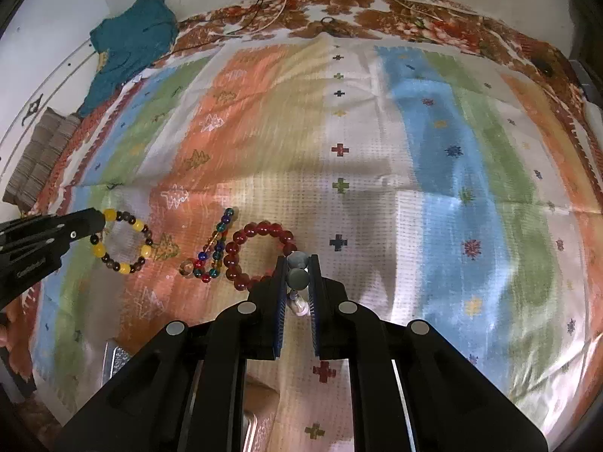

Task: Organize jewelry
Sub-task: 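Lift and carry both held bracelets over the silver tin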

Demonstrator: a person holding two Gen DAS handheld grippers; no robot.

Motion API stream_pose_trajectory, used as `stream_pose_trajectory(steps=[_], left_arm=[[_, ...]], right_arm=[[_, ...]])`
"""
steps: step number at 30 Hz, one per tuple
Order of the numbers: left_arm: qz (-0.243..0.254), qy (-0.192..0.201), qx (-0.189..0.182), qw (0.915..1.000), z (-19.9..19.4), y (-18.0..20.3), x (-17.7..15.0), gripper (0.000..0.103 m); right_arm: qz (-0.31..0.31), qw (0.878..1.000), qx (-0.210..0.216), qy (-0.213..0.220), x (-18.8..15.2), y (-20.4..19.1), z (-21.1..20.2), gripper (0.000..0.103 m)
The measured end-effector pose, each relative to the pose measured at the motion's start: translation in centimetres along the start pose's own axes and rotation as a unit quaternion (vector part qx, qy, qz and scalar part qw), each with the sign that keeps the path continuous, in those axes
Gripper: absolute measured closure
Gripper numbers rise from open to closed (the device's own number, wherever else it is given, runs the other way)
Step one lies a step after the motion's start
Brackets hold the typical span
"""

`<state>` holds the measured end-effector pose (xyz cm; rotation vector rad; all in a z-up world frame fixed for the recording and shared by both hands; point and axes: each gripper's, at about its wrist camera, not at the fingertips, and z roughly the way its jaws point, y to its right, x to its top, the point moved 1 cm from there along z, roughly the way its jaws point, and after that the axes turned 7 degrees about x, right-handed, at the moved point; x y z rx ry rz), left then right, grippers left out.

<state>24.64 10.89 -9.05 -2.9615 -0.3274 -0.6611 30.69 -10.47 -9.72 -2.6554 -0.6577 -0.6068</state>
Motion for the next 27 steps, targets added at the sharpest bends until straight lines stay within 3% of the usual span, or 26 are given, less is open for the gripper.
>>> stream_pose_trajectory(steps=[27], left_arm=[[0.034,0.054,-0.054,0.9965,-7.3,2.5,-2.8,0.094]], right_arm=[[-0.035,0.999,0.021,0.033,-2.7,-3.0,-5.1,0.091]])
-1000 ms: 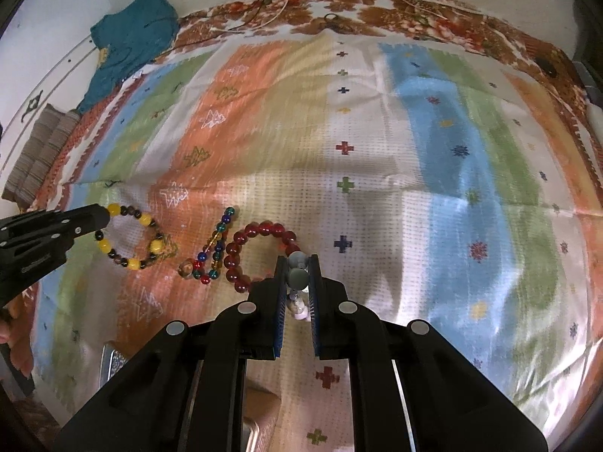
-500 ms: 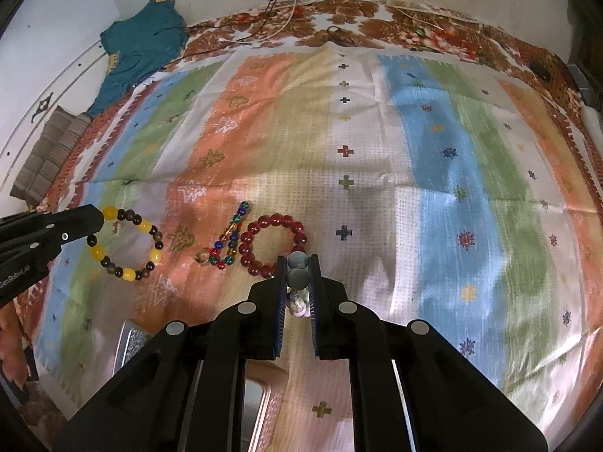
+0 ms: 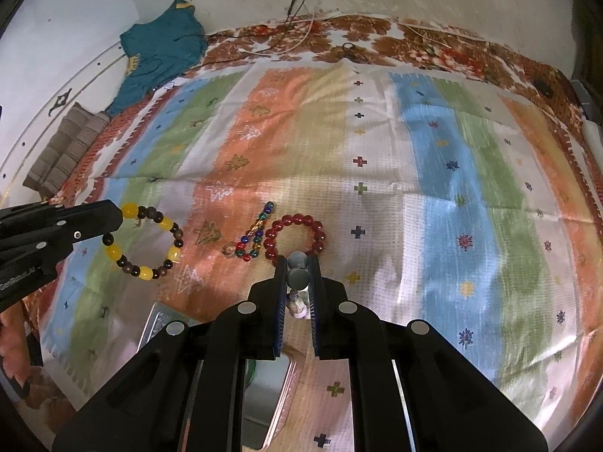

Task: Organize jewelry
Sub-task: 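Lift and carry both held bracelets over the silver tin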

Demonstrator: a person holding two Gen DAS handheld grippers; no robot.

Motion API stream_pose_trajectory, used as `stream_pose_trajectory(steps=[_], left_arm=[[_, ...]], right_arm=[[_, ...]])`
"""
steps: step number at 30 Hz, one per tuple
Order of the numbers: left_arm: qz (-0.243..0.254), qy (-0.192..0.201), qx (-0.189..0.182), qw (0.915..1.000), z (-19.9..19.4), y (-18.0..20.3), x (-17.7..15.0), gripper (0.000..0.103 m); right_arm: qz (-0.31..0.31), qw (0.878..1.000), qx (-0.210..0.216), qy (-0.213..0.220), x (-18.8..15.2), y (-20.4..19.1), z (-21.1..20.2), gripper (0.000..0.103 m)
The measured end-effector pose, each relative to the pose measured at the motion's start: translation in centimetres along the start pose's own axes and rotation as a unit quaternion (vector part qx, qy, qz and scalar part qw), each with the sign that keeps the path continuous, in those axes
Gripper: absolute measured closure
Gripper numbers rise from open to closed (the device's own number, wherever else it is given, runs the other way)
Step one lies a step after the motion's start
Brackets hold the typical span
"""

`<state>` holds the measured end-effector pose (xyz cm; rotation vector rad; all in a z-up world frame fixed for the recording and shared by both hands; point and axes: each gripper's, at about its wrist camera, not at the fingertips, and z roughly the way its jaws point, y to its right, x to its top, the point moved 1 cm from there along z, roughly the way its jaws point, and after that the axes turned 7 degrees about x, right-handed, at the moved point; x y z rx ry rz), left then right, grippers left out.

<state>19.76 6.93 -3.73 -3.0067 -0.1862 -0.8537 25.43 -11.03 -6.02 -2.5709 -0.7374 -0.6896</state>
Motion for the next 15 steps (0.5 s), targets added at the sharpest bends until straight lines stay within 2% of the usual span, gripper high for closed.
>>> stream_pose_trajectory(steps=[15], left_arm=[[0.013,0.02,-0.02,0.9995,-2.9,1.4,-1.9,0.094]], right_arm=[[-0.018,1.0,0.012,0.009,-1.7,-2.0,-2.0,0.091]])
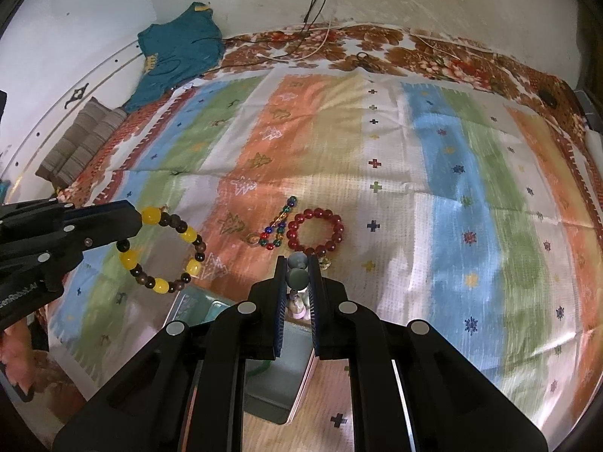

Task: Organize jewelry
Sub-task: 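Lift and carry both held bracelets over the silver tin, then open left tool into the tin while right tool releases its bracelet inside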

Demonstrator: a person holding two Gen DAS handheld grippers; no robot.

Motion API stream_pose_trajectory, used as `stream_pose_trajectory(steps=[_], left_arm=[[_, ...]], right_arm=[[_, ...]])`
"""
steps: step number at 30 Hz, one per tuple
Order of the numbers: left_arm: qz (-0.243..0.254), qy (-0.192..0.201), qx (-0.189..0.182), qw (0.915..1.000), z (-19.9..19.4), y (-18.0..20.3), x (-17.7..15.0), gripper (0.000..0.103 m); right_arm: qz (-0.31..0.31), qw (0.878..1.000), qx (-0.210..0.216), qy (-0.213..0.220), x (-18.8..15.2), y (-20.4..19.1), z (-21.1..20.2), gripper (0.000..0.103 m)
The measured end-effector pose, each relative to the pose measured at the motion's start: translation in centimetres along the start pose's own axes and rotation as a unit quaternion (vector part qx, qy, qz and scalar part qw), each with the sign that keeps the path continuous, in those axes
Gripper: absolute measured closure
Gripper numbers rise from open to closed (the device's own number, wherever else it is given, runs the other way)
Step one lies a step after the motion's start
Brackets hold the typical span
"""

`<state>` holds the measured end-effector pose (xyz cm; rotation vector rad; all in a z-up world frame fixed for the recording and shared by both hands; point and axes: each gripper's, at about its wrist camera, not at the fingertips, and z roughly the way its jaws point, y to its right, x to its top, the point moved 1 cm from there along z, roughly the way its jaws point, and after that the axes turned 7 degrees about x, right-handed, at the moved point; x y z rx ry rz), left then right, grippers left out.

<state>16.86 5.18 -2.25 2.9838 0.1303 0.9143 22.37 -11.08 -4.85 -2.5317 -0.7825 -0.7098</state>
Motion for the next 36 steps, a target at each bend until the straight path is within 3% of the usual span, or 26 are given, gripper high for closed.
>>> stream_pose_trajectory(steps=[21,27,28,31,36], left_arm=[[0.009,0.012,-0.014,0.9998,-2.5,1.5,-2.9,0.094],[0.01,0.004,-0.011,0.9999,-2.6,1.8,-3.5,0.093],[0.007,0.004,-0.003,1.0,-2.6,1.6,-3.6,0.09],[-0.003,0.005,0.01,0.9999,-2.7,1.0,-3.6,0.085],[-0.016,0.002,0.022,0.9996,-2.6,0.1,-3.4,0.082]], right_arm=[[-0.013,1.0,0.015,0.0,-3.3,-2.4,-2.1,0.091],[-0.023,1.0,0.001,-0.007,-3.9,-2.8,-1.9,0.091],[-0.022,1.0,-0.004,-0.008,-3.9,-2.7,-1.8,0.09],[-0.016,1.0,-0.023,0.0,-3.7,-2.1,-2.1,0.065],[0.008,0.999,-0.033,-0.007,-3.6,-0.6,-2.0,0.065]])
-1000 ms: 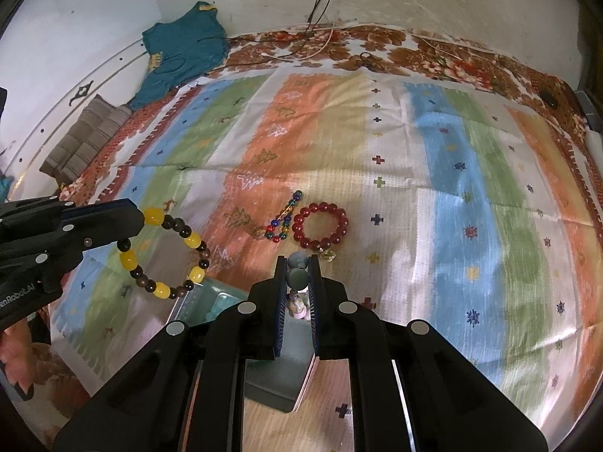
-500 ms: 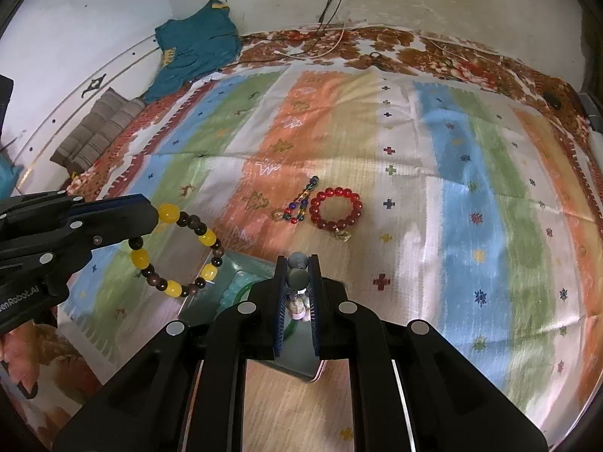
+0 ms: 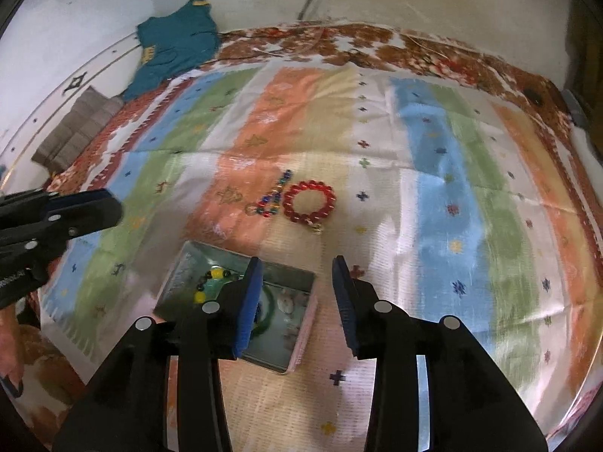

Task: Organize jewelry
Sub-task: 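Open left tool into the tin while right tool releases its bracelet inside, then raise both open tools away from the tin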

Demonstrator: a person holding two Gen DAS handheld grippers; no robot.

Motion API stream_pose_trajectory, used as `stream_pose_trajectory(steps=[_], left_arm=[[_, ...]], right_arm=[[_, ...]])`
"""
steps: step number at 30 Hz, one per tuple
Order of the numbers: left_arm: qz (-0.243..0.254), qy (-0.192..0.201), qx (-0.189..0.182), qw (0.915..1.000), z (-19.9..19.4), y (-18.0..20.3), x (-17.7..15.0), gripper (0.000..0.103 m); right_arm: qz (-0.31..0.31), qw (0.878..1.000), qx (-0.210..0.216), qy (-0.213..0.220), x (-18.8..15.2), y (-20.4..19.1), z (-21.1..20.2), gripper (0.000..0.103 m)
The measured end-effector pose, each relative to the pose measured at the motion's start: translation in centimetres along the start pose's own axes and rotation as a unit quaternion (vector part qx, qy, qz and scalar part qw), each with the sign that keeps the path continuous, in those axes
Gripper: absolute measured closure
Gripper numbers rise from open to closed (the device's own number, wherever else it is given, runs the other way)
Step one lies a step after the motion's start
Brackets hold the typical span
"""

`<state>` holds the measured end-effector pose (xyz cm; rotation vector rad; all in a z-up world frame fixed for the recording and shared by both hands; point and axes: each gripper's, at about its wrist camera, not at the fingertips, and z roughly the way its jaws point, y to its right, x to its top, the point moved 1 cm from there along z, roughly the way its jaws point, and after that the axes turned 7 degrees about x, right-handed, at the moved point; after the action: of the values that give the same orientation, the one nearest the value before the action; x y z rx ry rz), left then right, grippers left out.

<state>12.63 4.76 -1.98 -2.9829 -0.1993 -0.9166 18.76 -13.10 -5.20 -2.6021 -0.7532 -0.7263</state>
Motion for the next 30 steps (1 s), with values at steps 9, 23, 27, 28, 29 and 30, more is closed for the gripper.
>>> stream_pose_trajectory(steps=[9,23,27,28,29,30], left_arm=[[-0.006,-0.006,0.01,0.9999,0.9,-0.5,0.4,0.057],[-0.031,-0.018,0.041,0.9985,3.3,-2.1,1.6,0.038],[-0.027,-0.018,0.039,0.9987,4.1,-1.8,2.2,0.038],[-0.024,-0.019,0.039,0.9988,4.4,-1.7,2.5,0.038],[-0.022,-0.02,0.041,0.9987,4.7,-1.6,2.6,0.038],[-0.021,-0.021,0.045,0.9986,4.9,-1.6,2.7,0.038]], right_arm=[[0.019,1.0,-0.006,-0.005,0.2,1.0,0.5,0.054],[0.034,0.999,-0.007,-0.008,1.6,1.8,1.9,0.036],[0.038,0.999,-0.011,-0.004,2.2,2.0,2.2,0.032],[0.039,0.999,-0.01,-0.004,2.3,2.1,2.3,0.032],[0.04,0.999,-0.01,-0.005,2.4,2.2,2.5,0.032],[0.041,0.999,-0.01,-0.007,2.5,2.3,2.7,0.032]])
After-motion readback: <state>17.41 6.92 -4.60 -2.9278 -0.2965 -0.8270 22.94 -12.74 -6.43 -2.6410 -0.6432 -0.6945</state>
